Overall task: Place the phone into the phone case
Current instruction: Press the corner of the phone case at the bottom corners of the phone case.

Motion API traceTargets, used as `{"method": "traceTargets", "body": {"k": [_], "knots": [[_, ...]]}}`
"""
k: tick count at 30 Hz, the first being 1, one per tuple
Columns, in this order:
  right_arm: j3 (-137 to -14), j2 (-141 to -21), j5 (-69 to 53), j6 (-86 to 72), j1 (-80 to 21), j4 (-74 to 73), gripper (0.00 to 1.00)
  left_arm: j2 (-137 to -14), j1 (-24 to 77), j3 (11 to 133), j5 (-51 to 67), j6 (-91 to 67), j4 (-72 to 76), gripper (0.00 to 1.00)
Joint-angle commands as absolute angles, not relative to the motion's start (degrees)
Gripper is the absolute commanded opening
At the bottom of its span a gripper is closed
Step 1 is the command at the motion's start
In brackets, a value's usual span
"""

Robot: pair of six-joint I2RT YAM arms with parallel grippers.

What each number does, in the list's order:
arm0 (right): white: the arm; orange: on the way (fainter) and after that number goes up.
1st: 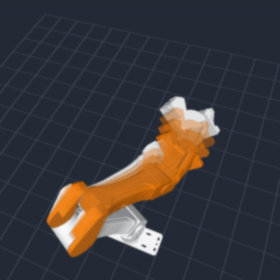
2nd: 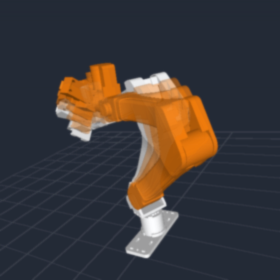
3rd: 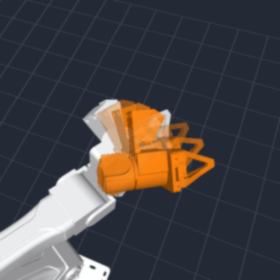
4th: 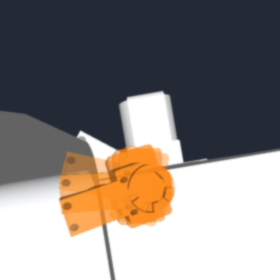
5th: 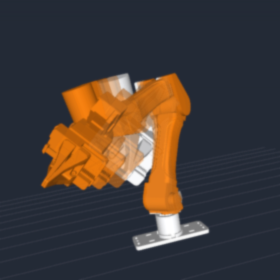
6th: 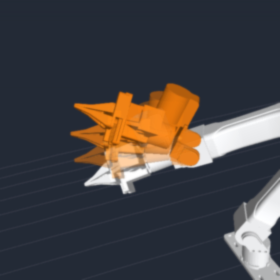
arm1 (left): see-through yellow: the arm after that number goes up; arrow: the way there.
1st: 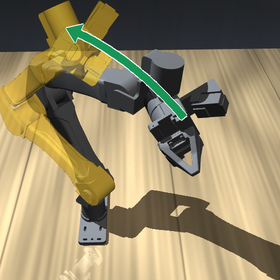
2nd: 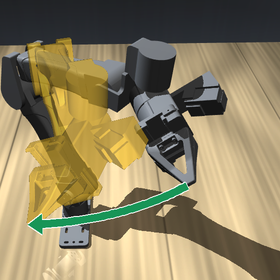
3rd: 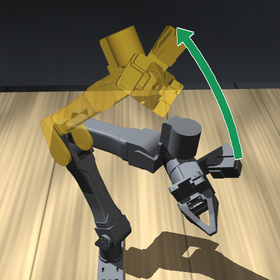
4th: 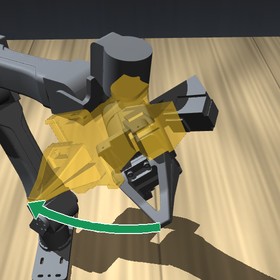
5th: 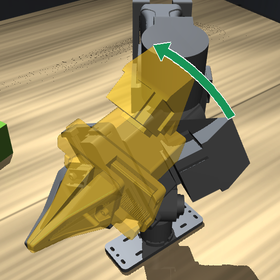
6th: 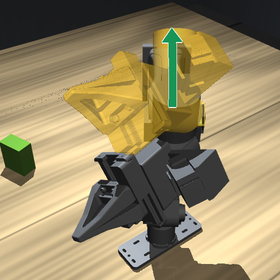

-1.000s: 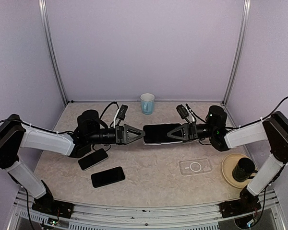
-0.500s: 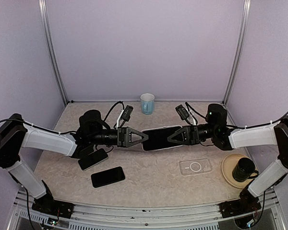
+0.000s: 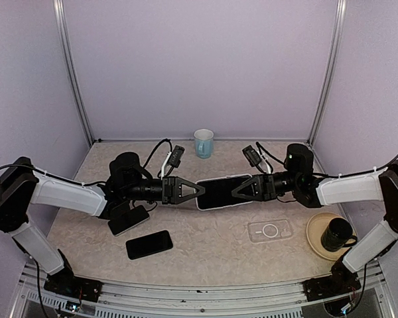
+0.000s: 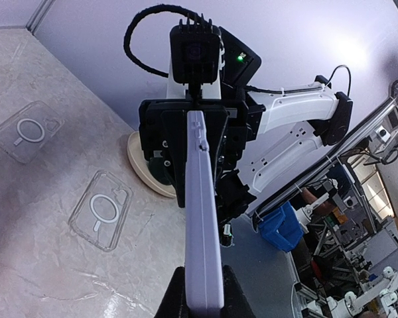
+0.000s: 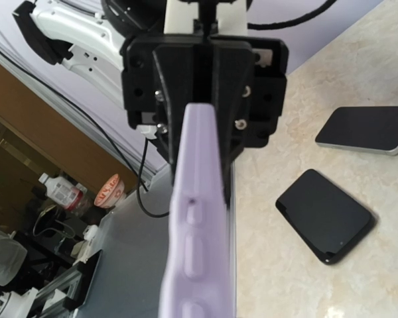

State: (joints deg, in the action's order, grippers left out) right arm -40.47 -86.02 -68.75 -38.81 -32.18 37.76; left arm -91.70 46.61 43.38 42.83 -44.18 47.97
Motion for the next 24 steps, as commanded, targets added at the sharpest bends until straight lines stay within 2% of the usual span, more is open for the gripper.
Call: {"method": "traceTargets", "body": {"k": [1, 6, 10, 13, 16, 18, 21, 24], "knots": [[-41.0, -84.3, -69.3, -37.4, -32.7, 39.9, 0.00, -92.2, 47.2, 44.2, 43.5, -44.3, 50.2, 0.00], [-41.2, -84.4, -68.6, -36.5, -32.7, 38.6, 0.00, -91.6, 47.2, 44.3, 40.4, -42.2, 46.5, 0.00], [-43.1, -84.3, -64.7, -32.5, -32.7, 31.2, 0.00, -88.7, 48.2, 45.5, 32.2, -36.0, 37.0, 0.00], [-44.0, -84.1, -62.8, -31.1, -32.7, 28.1, 0.00, -87.1, 48.6, 45.9, 30.8, -34.5, 35.4, 0.00], [-43.7, -83.9, -64.5, -32.1, -32.7, 30.3, 0.00, -86.9, 48.5, 45.8, 32.4, -34.7, 36.2, 0.22], [-43.5, -83.5, -65.9, -32.4, -32.7, 31.2, 0.00, -87.0, 48.4, 45.7, 33.9, -35.0, 37.1, 0.32], [-43.1, -82.9, -67.7, -32.2, -32.7, 31.5, 0.00, -87.6, 47.9, 45.3, 36.5, -36.2, 39.2, 0.39], [-42.5, -81.9, -68.9, -31.5, -32.7, 31.3, 0.00, -88.0, 47.5, 44.7, 38.6, -37.5, 42.0, 0.40]]}}
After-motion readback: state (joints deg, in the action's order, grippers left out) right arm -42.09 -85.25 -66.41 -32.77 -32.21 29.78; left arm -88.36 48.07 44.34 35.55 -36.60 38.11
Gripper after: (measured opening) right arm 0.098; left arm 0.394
